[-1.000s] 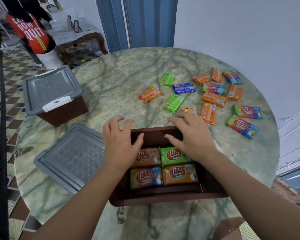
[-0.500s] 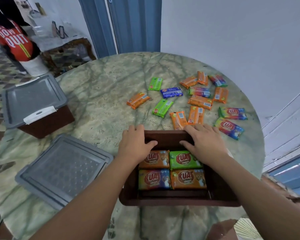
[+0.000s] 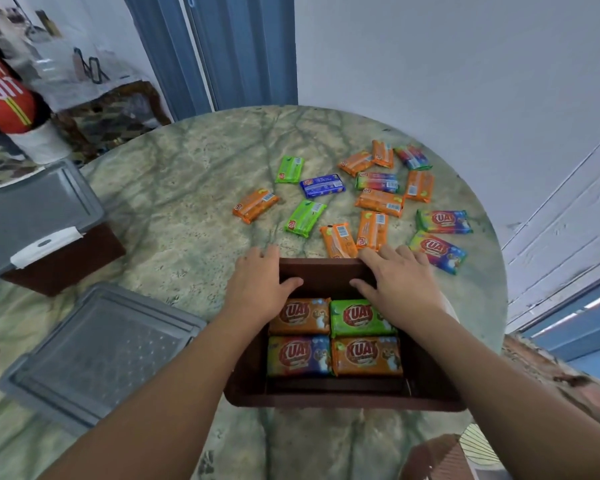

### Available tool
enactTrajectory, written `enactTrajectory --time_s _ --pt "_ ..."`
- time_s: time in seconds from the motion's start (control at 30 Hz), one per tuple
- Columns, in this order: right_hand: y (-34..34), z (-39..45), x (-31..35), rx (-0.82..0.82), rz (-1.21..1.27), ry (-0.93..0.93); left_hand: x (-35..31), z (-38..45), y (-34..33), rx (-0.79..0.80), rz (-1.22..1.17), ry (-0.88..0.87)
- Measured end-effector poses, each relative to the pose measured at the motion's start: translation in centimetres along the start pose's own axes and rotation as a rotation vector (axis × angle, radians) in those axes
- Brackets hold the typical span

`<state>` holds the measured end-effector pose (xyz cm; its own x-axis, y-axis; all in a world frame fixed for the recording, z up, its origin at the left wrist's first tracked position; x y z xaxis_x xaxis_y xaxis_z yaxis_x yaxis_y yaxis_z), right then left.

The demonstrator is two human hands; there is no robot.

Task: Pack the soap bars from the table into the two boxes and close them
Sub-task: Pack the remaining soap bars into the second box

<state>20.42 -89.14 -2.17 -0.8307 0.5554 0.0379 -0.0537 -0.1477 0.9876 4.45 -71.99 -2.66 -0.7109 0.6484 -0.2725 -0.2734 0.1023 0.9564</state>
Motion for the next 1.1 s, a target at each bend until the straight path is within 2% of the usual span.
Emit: enactTrajectory --time_s 0.13,0.2,0.3,0.4,0.5,0.7,0.9,1.1 --pt "0.4 -0.1 0.3 0.026 0.032 -0.042 0.1 0.4 0.2 0.075 0.004 -0.002" --pt "0.8 0.2 0.5 0.010 0.187 -0.131 -0.1 0.8 0.6 0.123 -0.047 0.031" --pt "1.3 2.0 0.1 -0.058 0.476 -0.266 -1.0 1.8 1.3 0.050 -0.225 0.087" --pt "1.1 4.9 -1.0 -0.035 0.598 -0.306 -2.4 4.0 1.7 0.009 -0.348 0.086" --pt "0.2 8.0 -2.0 0.077 0.546 -0.318 -3.6 7.5 1.6 0.001 -0.307 0.032" --pt "-3.1 12.8 -1.4 0.369 0.388 -0.252 -4.3 12.9 -1.2 0.098 -0.074 0.002" --pt "-5.9 14.6 -0.4 0.420 0.163 -0.220 -4.2 15.3 -5.7 0.207 0.084 -0.042" --pt "-7.0 15.0 0.9 0.398 0.104 -0.242 -4.2 16.8 -8.6 0.210 0.091 0.060"
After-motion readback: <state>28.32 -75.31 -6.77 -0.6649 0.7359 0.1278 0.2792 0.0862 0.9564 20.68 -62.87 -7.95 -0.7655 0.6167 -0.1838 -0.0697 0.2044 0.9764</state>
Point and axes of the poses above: each hand's wrist, its own z-axis towards the middle knuckle, its own y-axis out of the back of the hand, x = y × z, the point moved 2 cm from there along z, towards the middle knuckle, and after that the axes turned 9 degrees about -x, right-handed, at the moved point
